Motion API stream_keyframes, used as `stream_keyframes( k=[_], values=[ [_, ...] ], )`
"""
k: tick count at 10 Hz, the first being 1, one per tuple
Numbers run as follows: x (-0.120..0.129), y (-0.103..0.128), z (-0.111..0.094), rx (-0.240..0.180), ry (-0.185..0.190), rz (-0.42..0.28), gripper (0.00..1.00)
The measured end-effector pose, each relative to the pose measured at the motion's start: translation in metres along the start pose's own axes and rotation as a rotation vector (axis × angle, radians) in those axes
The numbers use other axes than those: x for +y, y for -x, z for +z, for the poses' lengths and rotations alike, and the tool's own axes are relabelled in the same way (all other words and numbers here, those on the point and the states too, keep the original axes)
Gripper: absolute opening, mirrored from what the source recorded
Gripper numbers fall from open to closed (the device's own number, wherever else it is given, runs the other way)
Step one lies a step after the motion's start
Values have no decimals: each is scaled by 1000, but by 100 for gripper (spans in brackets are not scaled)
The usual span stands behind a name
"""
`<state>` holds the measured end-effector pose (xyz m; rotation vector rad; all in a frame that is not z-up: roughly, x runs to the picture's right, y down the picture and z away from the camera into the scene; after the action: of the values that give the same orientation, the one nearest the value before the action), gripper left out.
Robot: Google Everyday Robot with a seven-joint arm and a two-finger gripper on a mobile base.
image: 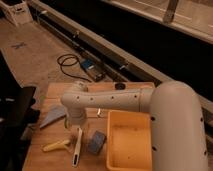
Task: Wipe table surface with brush
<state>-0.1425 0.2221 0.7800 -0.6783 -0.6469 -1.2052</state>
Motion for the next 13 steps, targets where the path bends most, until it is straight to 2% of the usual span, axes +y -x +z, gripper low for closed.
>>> stream_keyframes(
  k=[3, 4, 9, 10, 13],
  values=[
    [15, -7, 21, -19, 32, 46, 63],
    [17, -9, 24, -21, 28, 62, 56],
    [18, -8, 26, -10, 2, 98, 6],
    [20, -9, 25, -8, 3, 106, 1],
    [27, -25, 23, 10, 21, 141, 0]
  ],
)
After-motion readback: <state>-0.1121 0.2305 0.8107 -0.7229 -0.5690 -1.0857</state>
